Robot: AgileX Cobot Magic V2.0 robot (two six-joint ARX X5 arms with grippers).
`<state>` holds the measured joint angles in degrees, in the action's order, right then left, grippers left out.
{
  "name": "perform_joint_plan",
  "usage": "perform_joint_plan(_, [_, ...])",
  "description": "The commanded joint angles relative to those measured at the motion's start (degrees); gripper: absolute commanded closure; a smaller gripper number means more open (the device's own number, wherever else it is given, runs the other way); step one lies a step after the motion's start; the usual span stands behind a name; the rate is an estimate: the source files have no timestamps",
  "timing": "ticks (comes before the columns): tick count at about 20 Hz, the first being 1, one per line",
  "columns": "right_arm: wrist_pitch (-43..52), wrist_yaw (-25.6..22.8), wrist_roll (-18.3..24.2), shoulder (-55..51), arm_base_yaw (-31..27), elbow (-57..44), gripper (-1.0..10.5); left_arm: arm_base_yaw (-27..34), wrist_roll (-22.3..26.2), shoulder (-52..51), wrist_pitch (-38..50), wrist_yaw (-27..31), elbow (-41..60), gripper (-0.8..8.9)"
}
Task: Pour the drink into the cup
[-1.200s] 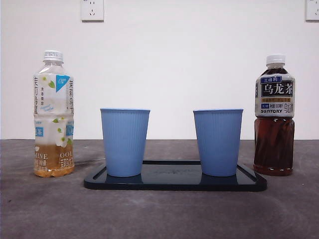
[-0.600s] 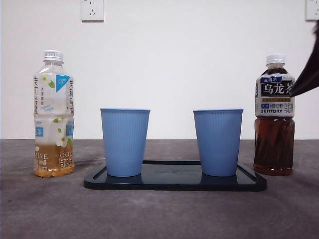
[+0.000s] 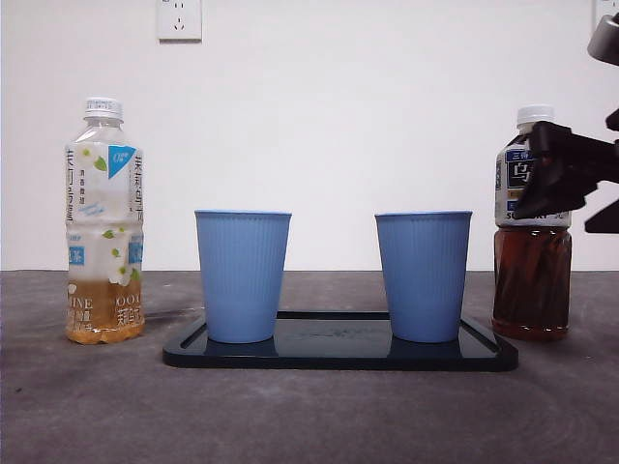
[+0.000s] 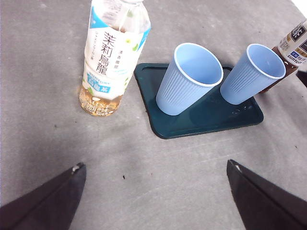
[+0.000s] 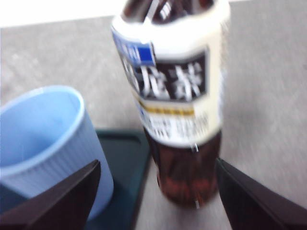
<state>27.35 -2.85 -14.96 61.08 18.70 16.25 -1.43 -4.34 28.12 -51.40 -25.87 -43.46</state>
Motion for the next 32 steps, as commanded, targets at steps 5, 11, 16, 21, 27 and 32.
perform_joint_plan(5, [10.95,-1.75,0.87,7.72,-0.22,-0.15,5.7,-0.2,0.68,0.24,0.35,-0.28,-1.16,3.4])
perform_joint_plan(11, [20.35,-1.73,1.31,15.54,-2.08,-0.07,5.7,-0.2,0.68,0.24,0.35,-0.28,-1.16,3.4])
perform_joint_plan(16, [27.93,-1.73,2.01,22.14,-2.47,0.39,5.7,-0.2,0.72,0.24,0.37,-0.28,-1.16,3.4])
perform_joint_plan(21, [34.45,-1.75,2.08,27.63,-3.21,1.27,5.7,-0.2,0.76,0.24,0.37,-0.28,-1.16,3.4])
perform_joint_plan(27, [35.6,-2.99,2.36,30.56,-3.21,3.39,6.3,-0.2,0.92,0.24,0.33,-0.28,-1.16,3.4])
perform_joint_plan(32, [35.63,-3.43,2.38,30.67,-3.21,3.39,7.5,-0.2,0.9,0.24,0.31,-0.28,-1.16,3.41])
